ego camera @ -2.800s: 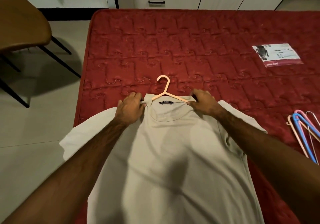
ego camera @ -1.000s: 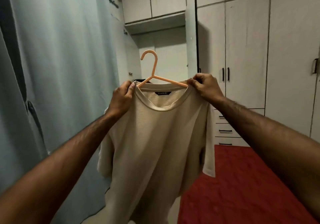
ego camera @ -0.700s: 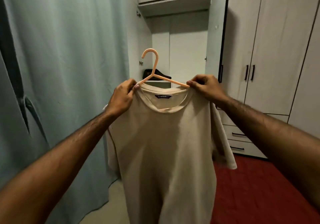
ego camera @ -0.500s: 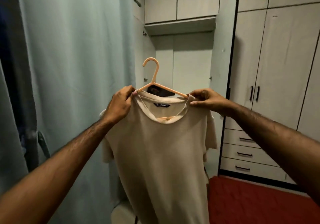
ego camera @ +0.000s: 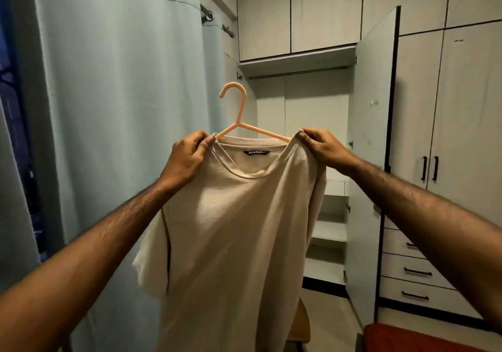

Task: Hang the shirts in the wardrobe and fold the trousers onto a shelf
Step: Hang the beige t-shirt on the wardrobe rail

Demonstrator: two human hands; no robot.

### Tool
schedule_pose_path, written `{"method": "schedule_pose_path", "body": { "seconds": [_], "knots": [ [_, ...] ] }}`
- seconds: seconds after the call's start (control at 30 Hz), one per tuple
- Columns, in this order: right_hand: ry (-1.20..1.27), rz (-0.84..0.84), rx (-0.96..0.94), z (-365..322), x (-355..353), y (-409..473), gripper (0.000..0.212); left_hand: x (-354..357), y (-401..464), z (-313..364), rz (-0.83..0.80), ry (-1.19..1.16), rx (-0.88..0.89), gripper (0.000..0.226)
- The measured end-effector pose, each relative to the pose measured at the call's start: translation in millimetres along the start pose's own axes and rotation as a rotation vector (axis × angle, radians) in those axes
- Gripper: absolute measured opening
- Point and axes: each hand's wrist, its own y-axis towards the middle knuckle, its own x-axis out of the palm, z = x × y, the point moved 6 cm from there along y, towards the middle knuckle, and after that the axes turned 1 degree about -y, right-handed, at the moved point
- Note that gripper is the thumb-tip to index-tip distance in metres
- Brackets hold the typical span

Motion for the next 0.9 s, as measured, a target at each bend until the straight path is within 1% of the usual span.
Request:
{"method": "schedule_pose_path", "body": {
  "seconds": [0.07, 0.13, 0.2, 0.33, 0.4, 0.47, 0.63, 0.77, 0.9],
  "knots": [
    [-0.092, 0.033, -0.014, 13, -4, 11, 0.040, 16, 11, -4, -0.063, 0.053, 0.033, 0.023],
    [-0.140, 0.026, -0.044, 25, -5, 19, 0.039, 31, 22, -11, -0.084, 0.081, 0.055, 0.021],
    [-0.177, 0.008, -0.079, 42, -5, 26, 0.034, 48, 35, -19, -0.089, 0.102, 0.067, 0.021],
    [-0.292, 0.028, -0.135, 98, -5, 51, 0.024, 103, 69, -34, -0.081, 0.146, 0.137, 0.020],
    [-0.290, 0.049, -0.139, 128, -9, 70, 0.018, 134, 89, -44, -0.079, 0.153, 0.134, 0.020],
    [-0.297, 0.050, -0.151, 157, -15, 95, 0.018, 168, 112, -53, -0.068, 0.157, 0.133, 0.019],
    [-0.340, 0.033, -0.232, 233, -23, 165, 0.019, 269, 169, -80, -0.017, 0.142, 0.138, 0.017],
    [-0.368, 0.022, -0.198, 301, -52, 223, 0.018, 342, 227, -100, -0.031, 0.072, 0.122, 0.017],
    [-0.354, 0.098, -0.168, 355, -78, 273, 0.022, 392, 278, -120, 0.008, -0.023, 0.113, 0.018]
  ]
}}
